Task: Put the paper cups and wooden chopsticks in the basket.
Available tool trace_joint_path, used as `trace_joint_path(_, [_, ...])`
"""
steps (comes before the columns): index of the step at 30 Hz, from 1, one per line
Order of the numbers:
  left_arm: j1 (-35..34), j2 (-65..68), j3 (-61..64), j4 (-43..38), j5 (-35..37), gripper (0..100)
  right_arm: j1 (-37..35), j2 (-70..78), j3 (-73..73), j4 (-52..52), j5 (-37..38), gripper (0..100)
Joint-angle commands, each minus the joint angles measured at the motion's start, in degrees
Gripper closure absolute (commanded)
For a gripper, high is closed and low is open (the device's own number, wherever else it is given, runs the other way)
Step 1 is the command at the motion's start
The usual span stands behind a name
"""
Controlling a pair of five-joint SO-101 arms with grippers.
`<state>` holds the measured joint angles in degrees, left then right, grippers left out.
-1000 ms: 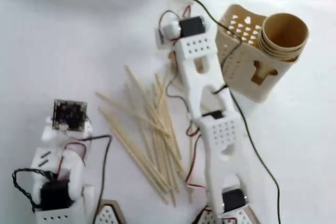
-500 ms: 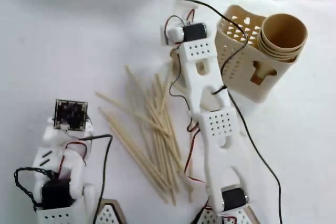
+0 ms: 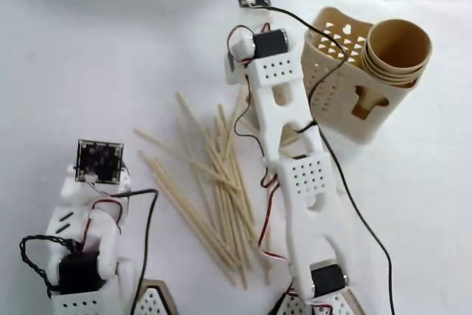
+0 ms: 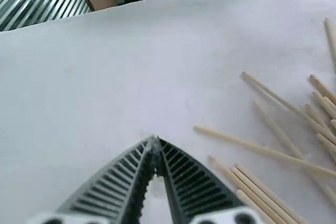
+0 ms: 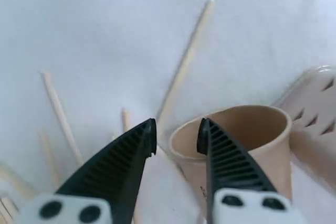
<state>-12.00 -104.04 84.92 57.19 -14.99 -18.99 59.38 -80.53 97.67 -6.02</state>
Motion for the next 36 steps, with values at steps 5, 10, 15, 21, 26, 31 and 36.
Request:
trace_joint_path(5, [-0.5, -0.4, 0.5, -1.2, 0.1, 98, -0.9, -7.8, 5.5, 1.0, 5.1, 85.8])
trace_joint_path(10, [-0.5, -0.4, 1.5, -2.9, -0.4, 98, -0.4, -16.1, 17.8, 1.0, 5.5, 85.8])
trace_joint_path(15, [-0.5, -0.4, 1.7, -2.8, -2.3, 98, 0.0, -28.5, 31.6, 1.0, 5.7, 85.6])
trace_joint_path(21, [-0.5, -0.4, 1.7, -2.8, -2.4, 98, 0.1, -42.4, 48.4, 0.9, 12.9, 85.7])
trace_joint_path(26, [-0.5, -0.4, 1.7, -2.8, -2.5, 98, 2.4, -50.2, 60.1, 0.9, 15.8, 85.7])
trace_joint_path(31, [-0.5, -0.4, 1.7, -2.7, -2.5, 98, 6.7, -54.3, 68.0, 0.9, 19.0, 85.7])
trace_joint_path(36, [-0.5, -0.4, 1.7, -2.7, -2.5, 98, 12.3, -56.2, 70.9, 0.8, 22.2, 85.7])
